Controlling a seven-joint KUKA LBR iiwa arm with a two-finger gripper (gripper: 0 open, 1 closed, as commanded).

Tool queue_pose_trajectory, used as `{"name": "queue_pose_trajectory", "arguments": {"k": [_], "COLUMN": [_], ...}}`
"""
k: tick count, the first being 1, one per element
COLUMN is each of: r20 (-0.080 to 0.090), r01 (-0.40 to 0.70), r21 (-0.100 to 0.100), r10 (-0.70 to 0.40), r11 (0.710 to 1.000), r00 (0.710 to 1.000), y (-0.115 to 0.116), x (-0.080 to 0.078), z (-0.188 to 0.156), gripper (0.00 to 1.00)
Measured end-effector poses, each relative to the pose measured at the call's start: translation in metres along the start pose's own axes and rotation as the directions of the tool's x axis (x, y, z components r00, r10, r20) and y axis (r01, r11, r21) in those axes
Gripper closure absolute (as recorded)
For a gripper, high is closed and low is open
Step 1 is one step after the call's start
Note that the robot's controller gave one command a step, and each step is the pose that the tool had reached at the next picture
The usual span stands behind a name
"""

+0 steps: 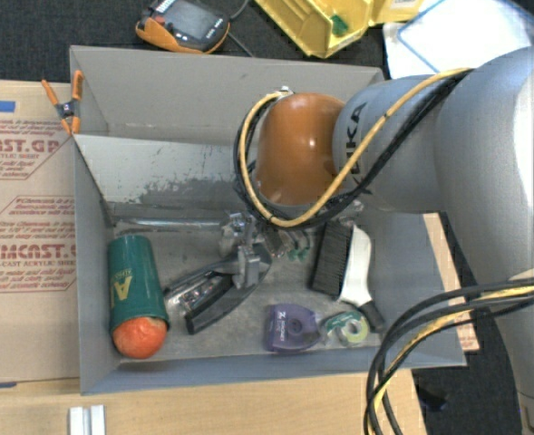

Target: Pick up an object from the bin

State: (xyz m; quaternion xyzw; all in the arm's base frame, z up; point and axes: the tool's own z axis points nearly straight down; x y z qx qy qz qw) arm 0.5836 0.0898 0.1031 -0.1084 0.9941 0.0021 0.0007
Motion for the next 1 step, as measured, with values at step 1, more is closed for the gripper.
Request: {"name": "queue_pose_trajectory", "arguments": {"k": [1], "r20": [-0.008], "r01": [0.006], "r21": [0.001], "r10": [-0.006], "r11": [1.0], "r00": [1.0], "y": [0.0038], "x": [0.0139], "z": [-0.0791], "gripper": [1.0]}}
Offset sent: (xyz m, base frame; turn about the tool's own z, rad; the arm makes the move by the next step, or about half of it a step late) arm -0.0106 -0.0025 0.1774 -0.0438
